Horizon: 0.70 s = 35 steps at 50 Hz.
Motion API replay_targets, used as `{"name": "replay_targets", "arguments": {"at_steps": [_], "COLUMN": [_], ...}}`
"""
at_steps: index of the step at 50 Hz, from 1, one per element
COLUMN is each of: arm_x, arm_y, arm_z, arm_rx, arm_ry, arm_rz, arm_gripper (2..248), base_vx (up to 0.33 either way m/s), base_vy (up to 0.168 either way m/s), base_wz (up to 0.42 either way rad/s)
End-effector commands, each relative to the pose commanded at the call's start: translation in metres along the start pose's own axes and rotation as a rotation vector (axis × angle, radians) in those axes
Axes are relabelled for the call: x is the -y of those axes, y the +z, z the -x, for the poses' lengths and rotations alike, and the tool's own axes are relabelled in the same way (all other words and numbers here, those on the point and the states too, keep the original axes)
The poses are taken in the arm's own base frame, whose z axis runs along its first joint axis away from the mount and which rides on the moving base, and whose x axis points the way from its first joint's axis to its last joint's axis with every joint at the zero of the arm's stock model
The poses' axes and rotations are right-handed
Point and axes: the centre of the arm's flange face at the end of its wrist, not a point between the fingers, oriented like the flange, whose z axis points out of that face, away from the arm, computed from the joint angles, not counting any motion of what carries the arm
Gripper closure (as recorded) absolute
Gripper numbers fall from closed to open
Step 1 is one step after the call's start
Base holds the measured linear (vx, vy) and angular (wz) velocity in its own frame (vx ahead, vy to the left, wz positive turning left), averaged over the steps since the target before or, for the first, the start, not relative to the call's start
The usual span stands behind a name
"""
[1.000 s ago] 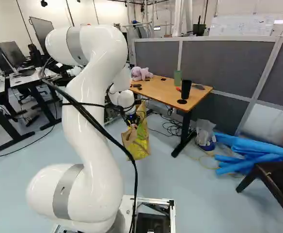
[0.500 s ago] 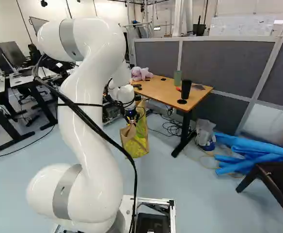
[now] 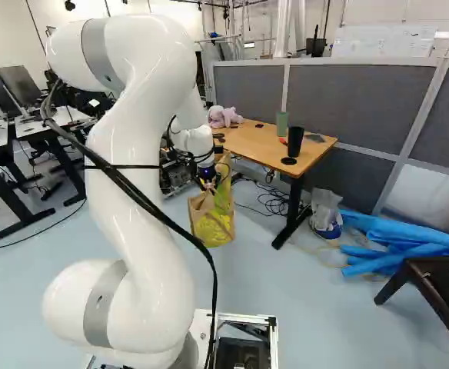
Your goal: Pick up the bag on the ground and place it on the table
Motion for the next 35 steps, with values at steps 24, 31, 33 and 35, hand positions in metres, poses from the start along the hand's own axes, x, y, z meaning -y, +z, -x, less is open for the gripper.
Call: {"name": "replay_targets", "arguments": {"at_steps": [24, 31, 33, 35], "arm_x": [0.000, 0.000, 0.000, 0.000], "arm_y": [-0.033, -0.042, -0.045, -0.048], "arm_z": [-0.007, -0.009, -0.010, -0.010], "arm_rx": [0.011, 0.014, 0.014, 0.015], "arm_ry": [0.000, -0.001, -0.001, -0.001], "arm_rz": [-0.022, -0.028, -0.030, -0.032], "arm_gripper": [222, 222, 222, 222], "base_vx": [0.000, 0.000, 0.000, 0.000], "base_vy": [0.000, 0.000, 0.000, 0.000], "base_wz": [0.000, 0.000, 0.000, 0.000]}}
